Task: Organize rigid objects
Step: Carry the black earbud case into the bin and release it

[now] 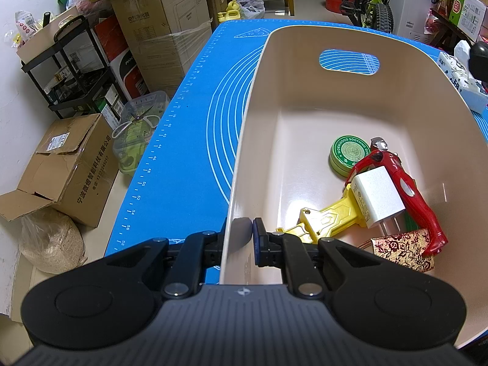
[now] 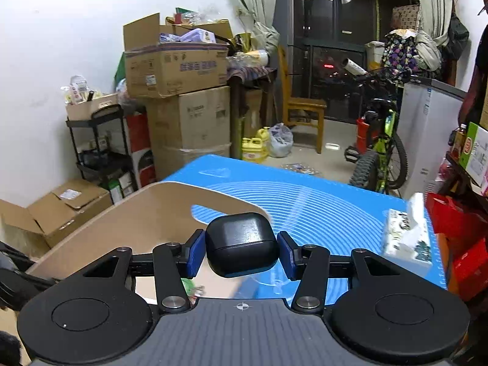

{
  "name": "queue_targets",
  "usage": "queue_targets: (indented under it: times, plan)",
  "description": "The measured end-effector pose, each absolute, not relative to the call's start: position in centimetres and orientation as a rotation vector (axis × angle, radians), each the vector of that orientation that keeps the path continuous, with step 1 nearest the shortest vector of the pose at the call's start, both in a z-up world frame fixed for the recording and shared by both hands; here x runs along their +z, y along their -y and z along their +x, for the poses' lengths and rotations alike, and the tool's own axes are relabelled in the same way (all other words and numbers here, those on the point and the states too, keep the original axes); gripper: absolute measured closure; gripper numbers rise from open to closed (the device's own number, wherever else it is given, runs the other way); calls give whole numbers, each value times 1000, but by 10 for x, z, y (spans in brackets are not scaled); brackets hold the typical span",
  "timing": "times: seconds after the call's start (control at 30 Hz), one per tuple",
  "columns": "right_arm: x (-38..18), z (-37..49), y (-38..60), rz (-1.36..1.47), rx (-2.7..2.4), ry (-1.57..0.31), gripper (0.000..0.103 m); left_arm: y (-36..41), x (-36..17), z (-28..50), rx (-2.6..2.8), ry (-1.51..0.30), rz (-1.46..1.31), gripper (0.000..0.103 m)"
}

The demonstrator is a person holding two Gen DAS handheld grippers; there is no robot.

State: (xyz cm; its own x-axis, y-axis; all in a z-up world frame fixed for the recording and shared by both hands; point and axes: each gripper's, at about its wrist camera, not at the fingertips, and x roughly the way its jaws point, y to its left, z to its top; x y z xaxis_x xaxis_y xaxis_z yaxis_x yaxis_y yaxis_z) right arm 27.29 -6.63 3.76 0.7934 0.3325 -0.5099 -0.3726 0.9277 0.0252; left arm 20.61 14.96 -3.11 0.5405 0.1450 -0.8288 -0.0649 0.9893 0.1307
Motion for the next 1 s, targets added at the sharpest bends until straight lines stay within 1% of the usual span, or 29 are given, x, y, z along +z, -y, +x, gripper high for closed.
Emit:
queue_targets:
  times: [0.27,0.53,0.77,0.83,0.87,1.0]
  plan:
    - [29,269,21,-133,430,-591,47,-149,-31,206,125,-992,88,88]
    - [2,269,-12,-242,486,-731,47,-149,-31,206,125,-992,88,88]
    - [-15,272,-24,-279,503,-843,47,-149,-31,206,125,-992,89,88]
    - [-15,271,-23,-286,501,-833,44,-149,-31,207,125,-992,88,88]
    - [-14,271,-22,-276,505,-831,44,-149,-31,207,125,-993,89,88]
    - [-6,271,-13,-243,500,-808,41,-149,-31,207,125,-992,89,88]
